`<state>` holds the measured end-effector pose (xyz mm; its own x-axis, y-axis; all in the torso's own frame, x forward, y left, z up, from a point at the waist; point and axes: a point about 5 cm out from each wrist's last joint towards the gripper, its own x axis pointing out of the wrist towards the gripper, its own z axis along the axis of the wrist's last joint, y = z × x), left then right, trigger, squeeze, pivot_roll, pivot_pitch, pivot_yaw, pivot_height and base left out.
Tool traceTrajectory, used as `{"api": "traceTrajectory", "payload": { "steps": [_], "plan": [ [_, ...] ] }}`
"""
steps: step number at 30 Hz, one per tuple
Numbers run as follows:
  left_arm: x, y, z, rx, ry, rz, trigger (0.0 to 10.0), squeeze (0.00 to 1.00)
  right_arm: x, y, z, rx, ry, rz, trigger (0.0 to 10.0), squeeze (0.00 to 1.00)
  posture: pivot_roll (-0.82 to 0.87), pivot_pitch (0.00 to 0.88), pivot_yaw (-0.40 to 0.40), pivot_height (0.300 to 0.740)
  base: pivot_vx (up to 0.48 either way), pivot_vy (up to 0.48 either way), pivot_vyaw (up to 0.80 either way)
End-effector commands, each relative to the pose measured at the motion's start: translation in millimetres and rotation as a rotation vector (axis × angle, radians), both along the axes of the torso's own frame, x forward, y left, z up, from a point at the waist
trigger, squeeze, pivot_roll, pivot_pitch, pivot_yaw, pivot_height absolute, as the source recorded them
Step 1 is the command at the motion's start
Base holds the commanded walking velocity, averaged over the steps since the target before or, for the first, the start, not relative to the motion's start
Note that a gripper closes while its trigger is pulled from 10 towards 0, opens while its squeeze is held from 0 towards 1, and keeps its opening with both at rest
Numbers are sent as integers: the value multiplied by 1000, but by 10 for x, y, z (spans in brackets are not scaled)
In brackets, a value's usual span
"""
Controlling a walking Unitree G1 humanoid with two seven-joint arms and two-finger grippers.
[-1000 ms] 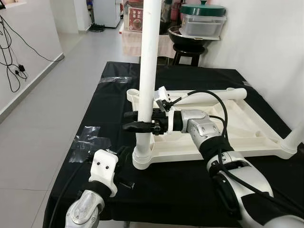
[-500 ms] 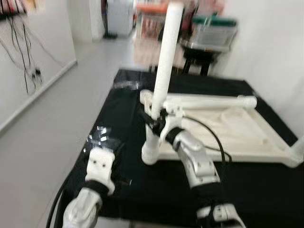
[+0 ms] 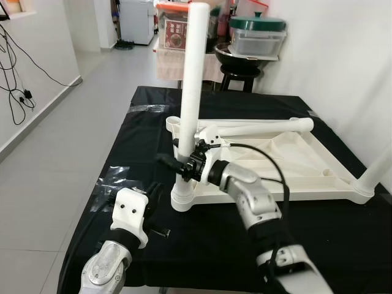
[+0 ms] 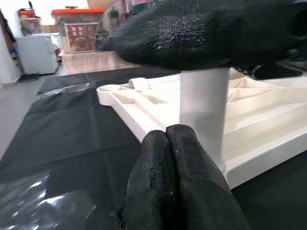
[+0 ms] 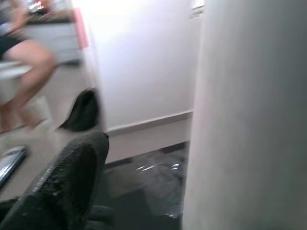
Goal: Building children table
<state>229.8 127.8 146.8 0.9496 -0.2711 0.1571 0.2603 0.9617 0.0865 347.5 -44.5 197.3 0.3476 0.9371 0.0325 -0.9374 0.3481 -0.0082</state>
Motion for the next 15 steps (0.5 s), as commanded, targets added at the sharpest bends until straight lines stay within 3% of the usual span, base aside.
{"api": "traceTrajectory", "payload": {
  "steps": [1,4,10,11,13,14,15],
  "plan": [
    [12,-4,-46,10,27,-5,10000,0,13,6,-13,-52,-25,103,10000,0,102,0,-100,740,0,0,0],
    [18,-14,-40,12,27,-4,10000,0,96,-65,-5,-125,5,231,10000,0,115,0,-109,740,0,0,0],
    [7,-22,-36,21,28,5,10000,0,175,-99,-9,-122,89,234,10000,0,139,0,-118,740,0,0,0],
    [-9,-29,-33,24,30,6,10000,0,185,-127,-16,-116,122,246,2706,0,154,0,-125,740,0,0,0],
    [-9,-29,-33,24,30,6,10000,0,185,-127,-16,-116,122,246,2706,0,154,0,-125,740,0,0,0],
    [-51,-41,-29,35,32,6,10000,0,194,-157,-6,-82,163,270,0,0,153,0,-122,740,0,0,0],
    [-51,-41,-29,35,32,6,10000,0,194,-157,-6,-82,163,270,0,0,153,0,-122,740,0,0,0]
  ]
}}
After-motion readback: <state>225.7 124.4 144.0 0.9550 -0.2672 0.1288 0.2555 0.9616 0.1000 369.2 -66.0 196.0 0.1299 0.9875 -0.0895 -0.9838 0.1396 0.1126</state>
